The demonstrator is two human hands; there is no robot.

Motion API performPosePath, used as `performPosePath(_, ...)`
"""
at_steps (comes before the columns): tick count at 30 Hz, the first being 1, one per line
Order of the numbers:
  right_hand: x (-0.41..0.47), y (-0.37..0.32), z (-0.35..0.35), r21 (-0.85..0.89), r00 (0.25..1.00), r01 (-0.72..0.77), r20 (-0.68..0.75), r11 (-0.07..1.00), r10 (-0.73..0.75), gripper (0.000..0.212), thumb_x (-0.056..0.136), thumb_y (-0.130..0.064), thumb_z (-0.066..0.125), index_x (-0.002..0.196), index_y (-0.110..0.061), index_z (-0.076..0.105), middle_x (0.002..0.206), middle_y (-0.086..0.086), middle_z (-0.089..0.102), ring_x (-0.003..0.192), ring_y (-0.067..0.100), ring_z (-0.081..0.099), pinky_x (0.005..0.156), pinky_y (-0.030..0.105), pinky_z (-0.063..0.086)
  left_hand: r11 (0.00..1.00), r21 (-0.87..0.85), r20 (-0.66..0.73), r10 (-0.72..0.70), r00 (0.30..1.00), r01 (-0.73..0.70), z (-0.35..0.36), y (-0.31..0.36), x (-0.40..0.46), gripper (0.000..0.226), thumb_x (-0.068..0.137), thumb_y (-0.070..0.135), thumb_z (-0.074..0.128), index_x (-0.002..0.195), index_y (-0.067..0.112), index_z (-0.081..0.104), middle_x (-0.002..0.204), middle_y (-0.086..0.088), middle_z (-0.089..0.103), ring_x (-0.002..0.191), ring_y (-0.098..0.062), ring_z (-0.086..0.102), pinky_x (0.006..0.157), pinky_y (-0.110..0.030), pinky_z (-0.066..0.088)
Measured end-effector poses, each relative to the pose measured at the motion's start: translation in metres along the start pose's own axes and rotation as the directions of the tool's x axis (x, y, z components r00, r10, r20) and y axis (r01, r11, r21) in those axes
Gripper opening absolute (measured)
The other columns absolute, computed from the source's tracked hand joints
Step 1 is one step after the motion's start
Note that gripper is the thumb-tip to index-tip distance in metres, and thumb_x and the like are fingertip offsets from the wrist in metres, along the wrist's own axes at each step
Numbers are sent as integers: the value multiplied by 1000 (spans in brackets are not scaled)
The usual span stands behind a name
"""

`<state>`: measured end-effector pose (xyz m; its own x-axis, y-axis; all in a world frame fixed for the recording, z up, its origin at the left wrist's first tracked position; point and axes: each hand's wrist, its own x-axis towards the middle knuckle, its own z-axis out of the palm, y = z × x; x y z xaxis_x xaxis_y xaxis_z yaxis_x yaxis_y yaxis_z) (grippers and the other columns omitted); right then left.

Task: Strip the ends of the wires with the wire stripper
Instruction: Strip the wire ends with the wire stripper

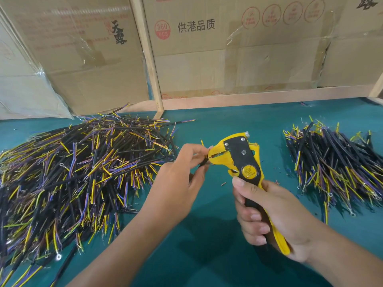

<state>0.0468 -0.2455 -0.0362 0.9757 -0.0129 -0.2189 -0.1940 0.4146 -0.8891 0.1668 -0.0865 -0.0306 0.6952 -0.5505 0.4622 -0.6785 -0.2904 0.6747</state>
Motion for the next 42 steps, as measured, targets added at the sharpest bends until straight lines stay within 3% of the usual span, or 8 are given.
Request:
performPosePath(3, 0, 0, 1, 12, 1000, 0, 10, 1000, 0, 45, 71, -46, 82, 72, -14, 51, 57, 3, 32, 39, 14, 26, 41, 22, 31, 1000, 7, 0, 10, 1000, -10, 0, 1, 0, 30, 97, 18, 62, 107, 43, 47, 114, 39, 62, 55, -25, 66, 63, -35, 52)
performPosePath(8, 2, -9, -8, 116, 999, 54, -7, 992, -53, 40, 73, -46, 78, 71, -14, 54, 56, 1, 30, 37, 13, 26, 40, 22, 31, 994, 75, -67, 85, 994, -80, -9, -2, 5, 25, 99, 11, 58, 107, 31, 46, 128, 32, 58, 103, -2, 68, 75, -30, 59)
performPosePath(14, 23, -1, -24, 214, 990, 142, -12, 966, -143, 44, 64, -44, 90, 82, -12, 64, 65, 8, 43, 51, 25, 43, 52, 40, 47, 984, 114, -54, 144, 988, -137, -11, -5, 4, 27, 99, 11, 58, 111, 30, 44, 123, 39, 58, 96, 4, 68, 67, -4, 41)
performPosePath(21, 34, 13, -40, 228, 980, 109, 136, 967, -143, 32, 85, -39, 76, 94, -10, 65, 72, 10, 51, 61, 29, 51, 64, 45, 51, 975, 133, -4, 180, 984, -178, -13, 2, 2, 62, 99, 9, 56, 139, 50, 32, 134, 37, 50, 103, 4, 67, 82, -22, 51)
performPosePath(26, 33, 16, -38, 224, 974, 100, 175, 969, -141, 31, 87, -38, 75, 94, -9, 64, 74, 11, 50, 62, 30, 49, 66, 46, 50, 974, 127, 9, 188, 982, -187, -12, 1, 3, 58, 97, 14, 55, 142, 45, 37, 129, 34, 58, 105, -1, 68, 85, -25, 52)
performPosePath(31, 32, 16, -36, 218, 977, 98, 163, 971, -135, 31, 84, -38, 77, 92, -10, 66, 73, 11, 50, 62, 30, 49, 64, 46, 50, 985, 77, 25, 152, 988, -154, -10, -4, 4, 62, 97, 9, 54, 143, 48, 37, 117, 23, 65, 88, -3, 69, 69, -6, 40)
performPosePath(36, 33, 17, -35, 208, 978, 95, 162, 973, -130, 31, 84, -37, 77, 92, -9, 65, 73, 12, 50, 61, 30, 50, 65, 47, 50, 992, -70, 2, 101, 995, -100, -8, -6, 5, 43, 101, 10, 44, 128, 43, 42, 104, 15, 66, 51, -21, 51, 52, -24, 42)
performPosePath(42, 34, 20, -37, 188, 979, 87, 167, 978, -119, 31, 85, -37, 76, 93, -8, 64, 74, 12, 50, 61, 31, 50, 64, 47, 50, 968, -253, 127, 31, 991, 2, -8, -6, 4, 12, 102, 31, 35, 110, 41, 33, 90, 7, 66, 46, -19, 32, 46, -33, 35)
